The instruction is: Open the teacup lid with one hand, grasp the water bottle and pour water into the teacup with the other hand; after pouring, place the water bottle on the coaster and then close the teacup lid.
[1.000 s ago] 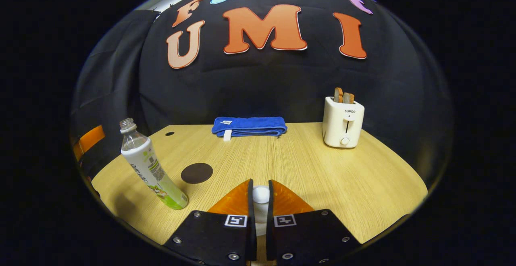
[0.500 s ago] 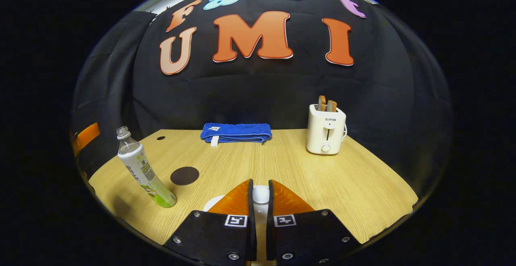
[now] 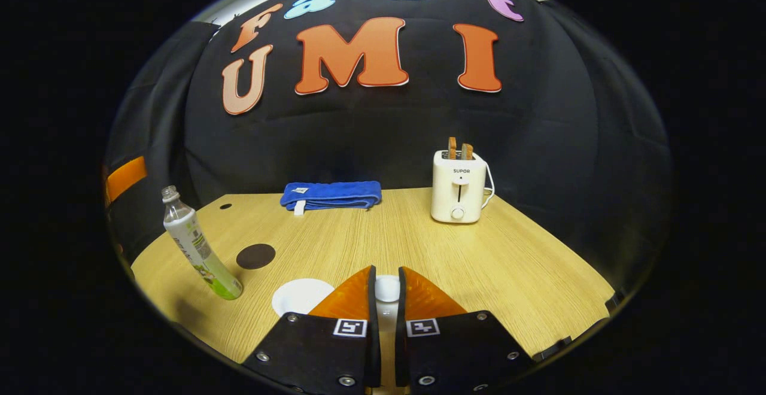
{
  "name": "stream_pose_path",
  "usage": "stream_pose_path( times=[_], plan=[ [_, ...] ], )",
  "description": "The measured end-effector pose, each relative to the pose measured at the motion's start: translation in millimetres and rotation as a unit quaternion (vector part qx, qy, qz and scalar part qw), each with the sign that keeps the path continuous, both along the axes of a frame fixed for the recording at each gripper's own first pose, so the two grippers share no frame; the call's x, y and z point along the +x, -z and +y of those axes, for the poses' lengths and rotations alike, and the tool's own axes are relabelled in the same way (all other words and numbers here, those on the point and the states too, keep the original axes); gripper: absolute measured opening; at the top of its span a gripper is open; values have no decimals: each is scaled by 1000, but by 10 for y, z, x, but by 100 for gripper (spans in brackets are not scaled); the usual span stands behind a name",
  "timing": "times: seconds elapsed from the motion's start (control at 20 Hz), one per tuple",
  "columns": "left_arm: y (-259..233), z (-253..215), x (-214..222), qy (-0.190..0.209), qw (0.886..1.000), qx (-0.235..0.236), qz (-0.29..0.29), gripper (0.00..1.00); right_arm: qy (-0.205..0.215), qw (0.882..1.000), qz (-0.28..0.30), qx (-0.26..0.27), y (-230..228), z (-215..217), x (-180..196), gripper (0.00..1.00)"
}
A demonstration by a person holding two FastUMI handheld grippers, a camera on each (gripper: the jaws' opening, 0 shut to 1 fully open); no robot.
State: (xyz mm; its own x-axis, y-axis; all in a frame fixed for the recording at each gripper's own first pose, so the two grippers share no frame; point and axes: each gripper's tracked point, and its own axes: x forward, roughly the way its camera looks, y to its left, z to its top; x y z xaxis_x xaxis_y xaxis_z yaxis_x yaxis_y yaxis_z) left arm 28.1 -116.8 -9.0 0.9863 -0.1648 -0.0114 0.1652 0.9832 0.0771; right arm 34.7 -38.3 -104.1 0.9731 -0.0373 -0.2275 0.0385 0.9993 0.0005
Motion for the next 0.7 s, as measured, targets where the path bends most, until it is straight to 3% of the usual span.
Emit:
stream_pose_path(
  times=[0.3,0.7],
  plan=[
    [210,-244,177,5,1000,-8,29,99,11,1000,1,8,44,-223,-36,10],
    [651,-186,387,-18,997,0,69,99,28,999,12,19,187,-431,-50,10]
  ],
)
